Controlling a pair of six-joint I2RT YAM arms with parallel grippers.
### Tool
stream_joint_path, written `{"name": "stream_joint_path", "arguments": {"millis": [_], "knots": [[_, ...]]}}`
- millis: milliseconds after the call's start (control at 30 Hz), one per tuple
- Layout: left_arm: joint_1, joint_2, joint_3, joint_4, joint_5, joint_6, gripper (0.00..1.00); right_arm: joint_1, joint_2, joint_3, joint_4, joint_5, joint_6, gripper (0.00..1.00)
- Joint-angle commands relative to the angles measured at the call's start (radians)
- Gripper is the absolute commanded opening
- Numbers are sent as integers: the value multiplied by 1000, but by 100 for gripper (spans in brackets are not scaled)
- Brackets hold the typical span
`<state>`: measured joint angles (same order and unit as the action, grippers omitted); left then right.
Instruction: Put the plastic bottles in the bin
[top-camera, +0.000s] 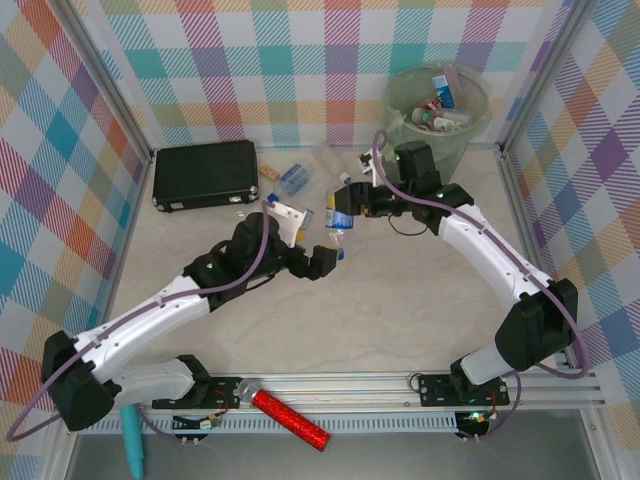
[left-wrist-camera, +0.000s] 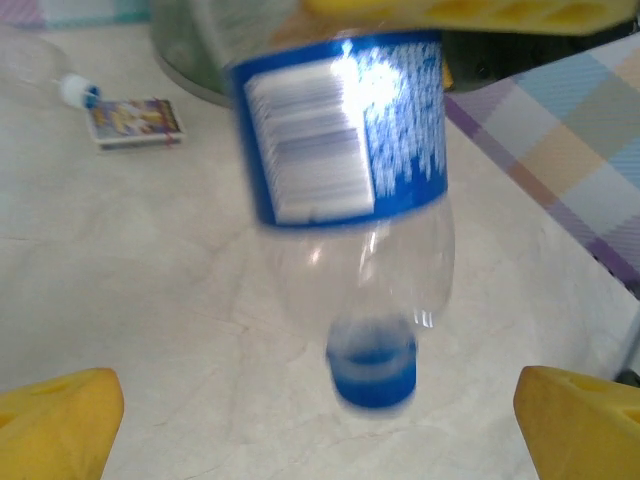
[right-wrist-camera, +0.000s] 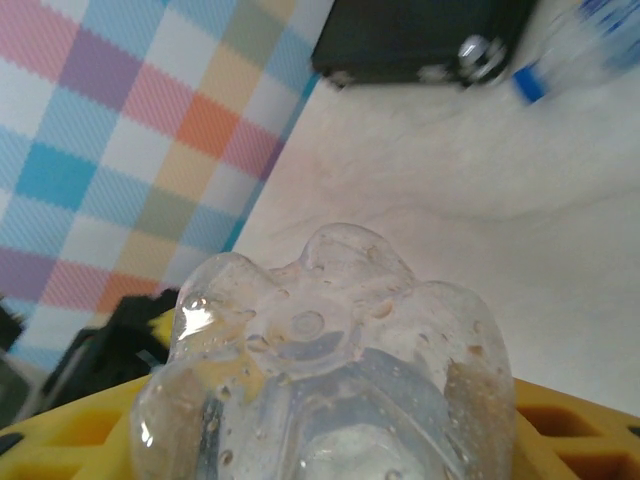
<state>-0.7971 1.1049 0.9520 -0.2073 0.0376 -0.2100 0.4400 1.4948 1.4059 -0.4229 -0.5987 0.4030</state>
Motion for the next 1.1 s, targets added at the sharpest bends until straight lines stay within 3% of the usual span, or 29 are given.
{"name": "stream_joint_path", "arguments": {"millis": [0,233,567,867,1067], "knots": [[-11,-65,-29,21,-165,-59,100,-44,-38,87,-52,163,-52,60],[-11,-94,-49,-18,-229,-91,100,-108,2,263,-75,452,-107,59],[-12,-96,-66,12,-186,-130,100,-191,202,572,32,776,-217,57],[-11,-69,-18,-31,-171,-146,100,-199,535,947,117,958,-459,59],[-11,-58,23,-88,-175,-149,100,-218,681,1044,246,995,-580,59]]}}
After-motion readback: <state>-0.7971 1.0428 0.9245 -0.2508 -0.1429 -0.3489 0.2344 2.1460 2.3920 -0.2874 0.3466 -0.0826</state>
